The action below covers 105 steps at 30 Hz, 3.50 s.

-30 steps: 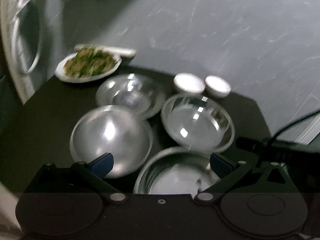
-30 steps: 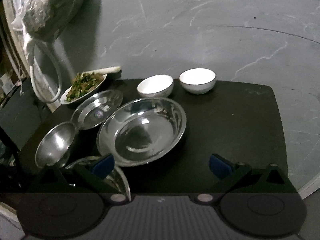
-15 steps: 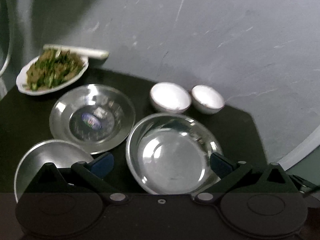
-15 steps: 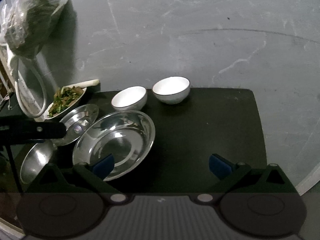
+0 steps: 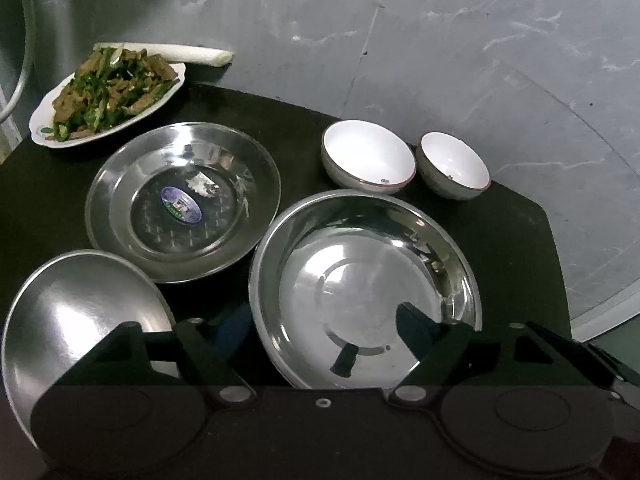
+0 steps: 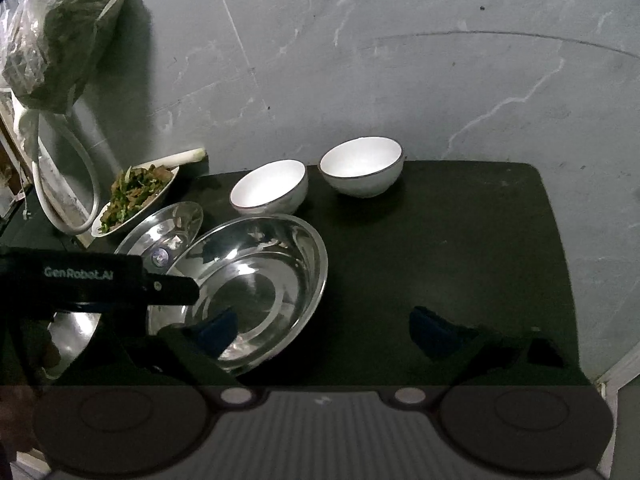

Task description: Organize plates and bowls

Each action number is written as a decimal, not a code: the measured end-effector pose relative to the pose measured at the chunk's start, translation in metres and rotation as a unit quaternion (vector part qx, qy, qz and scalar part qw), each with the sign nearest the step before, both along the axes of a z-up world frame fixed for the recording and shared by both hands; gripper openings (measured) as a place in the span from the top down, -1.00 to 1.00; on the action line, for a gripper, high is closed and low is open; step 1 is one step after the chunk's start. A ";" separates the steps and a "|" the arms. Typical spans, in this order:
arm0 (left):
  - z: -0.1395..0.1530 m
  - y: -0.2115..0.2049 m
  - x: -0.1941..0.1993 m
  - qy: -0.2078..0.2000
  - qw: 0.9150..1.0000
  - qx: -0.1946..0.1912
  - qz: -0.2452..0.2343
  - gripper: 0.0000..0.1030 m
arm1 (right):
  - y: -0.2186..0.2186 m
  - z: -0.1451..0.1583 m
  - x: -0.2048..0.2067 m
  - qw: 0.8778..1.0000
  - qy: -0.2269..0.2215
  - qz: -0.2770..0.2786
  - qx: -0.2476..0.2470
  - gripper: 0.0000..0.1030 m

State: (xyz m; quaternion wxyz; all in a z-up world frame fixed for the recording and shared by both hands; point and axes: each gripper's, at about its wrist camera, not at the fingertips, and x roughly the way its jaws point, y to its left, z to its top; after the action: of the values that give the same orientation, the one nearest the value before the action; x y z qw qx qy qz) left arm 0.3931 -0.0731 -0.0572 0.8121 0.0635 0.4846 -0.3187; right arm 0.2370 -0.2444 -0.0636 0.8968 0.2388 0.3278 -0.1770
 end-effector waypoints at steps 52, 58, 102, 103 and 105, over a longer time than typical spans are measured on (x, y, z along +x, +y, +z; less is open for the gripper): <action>0.049 0.096 -0.052 -0.041 0.997 -0.035 -0.047 0.63 | 0.050 0.048 -0.030 0.998 -0.010 0.056 -0.038 0.65; 0.042 0.124 -0.062 -0.027 0.998 -0.016 -0.051 0.63 | 0.082 0.048 -0.032 0.994 0.012 0.096 -0.047 0.63; 0.025 0.124 -0.080 -0.004 0.993 0.100 -0.067 0.38 | 0.138 0.022 -0.014 0.962 0.138 0.213 -0.103 0.47; 0.024 0.124 -0.080 -0.002 0.993 0.101 -0.065 0.35 | 0.139 0.022 -0.014 0.961 0.137 0.214 -0.105 0.47; 0.025 0.125 -0.078 -0.003 0.993 0.098 -0.061 0.26 | 0.139 0.021 -0.013 0.961 0.136 0.217 -0.105 0.46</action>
State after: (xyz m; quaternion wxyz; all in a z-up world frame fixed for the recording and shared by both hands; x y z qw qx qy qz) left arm 0.3149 0.0519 -0.0318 0.7828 0.1729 0.5060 -0.3182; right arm 0.2244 -0.1050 -0.0427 0.8806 0.0403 0.4702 -0.0425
